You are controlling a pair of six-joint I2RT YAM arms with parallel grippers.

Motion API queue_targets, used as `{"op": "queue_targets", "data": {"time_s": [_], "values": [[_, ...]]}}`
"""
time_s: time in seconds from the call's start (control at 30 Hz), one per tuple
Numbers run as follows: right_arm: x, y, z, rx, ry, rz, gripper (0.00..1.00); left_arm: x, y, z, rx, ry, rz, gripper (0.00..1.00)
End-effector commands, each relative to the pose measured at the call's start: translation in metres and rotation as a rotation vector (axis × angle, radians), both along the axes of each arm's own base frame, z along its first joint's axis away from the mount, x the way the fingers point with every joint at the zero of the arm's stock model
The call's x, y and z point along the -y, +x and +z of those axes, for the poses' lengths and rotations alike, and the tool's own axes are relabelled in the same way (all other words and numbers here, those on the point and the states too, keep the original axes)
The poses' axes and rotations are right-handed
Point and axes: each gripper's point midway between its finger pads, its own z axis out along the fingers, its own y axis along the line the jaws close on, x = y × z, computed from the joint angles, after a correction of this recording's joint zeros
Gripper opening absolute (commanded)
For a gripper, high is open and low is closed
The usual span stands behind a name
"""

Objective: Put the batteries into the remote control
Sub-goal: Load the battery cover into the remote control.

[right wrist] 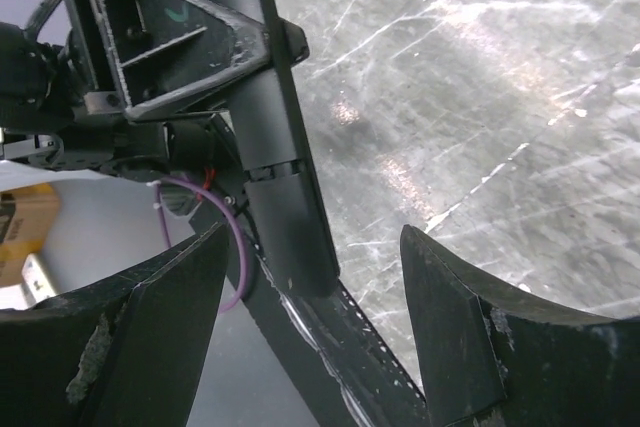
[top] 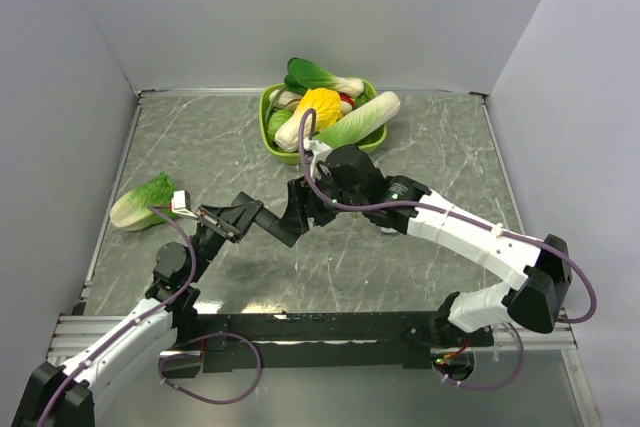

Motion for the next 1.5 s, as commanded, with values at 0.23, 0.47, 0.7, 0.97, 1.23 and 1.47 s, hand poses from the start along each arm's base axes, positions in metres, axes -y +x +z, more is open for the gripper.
{"op": "queue_targets", "data": {"time_s": [0.23, 0.47, 0.7, 0.97, 1.23, 1.47], "values": [[-0.024, -0.008, -0.005, -0.077, 0.08, 0.102, 0.71, -0.002, -0.012, -0.004, 0.019, -0.049, -0.029, 0.02], [-0.026, -0.008, -0.016, -0.133, 0.102, 0.113, 0.59, -0.002, -0.016, 0.003, 0.039, -0.067, -0.044, 0.02], [-0.025, -0.008, -0.029, -0.168, 0.099, 0.12, 0.51, -0.004, -0.019, 0.012, 0.065, -0.086, -0.043, 0.02], [-0.024, -0.006, -0.034, -0.179, 0.094, 0.116, 0.38, -0.004, -0.024, 0.02, 0.088, -0.11, -0.06, 0.02], [-0.021, -0.002, -0.038, -0.192, 0.102, 0.104, 0.38, -0.002, -0.029, 0.026, 0.114, -0.117, -0.086, 0.02], [-0.024, 0.006, -0.041, -0.209, 0.117, 0.099, 0.38, 0.001, -0.039, 0.04, 0.167, -0.135, -0.128, 0.02]]}}
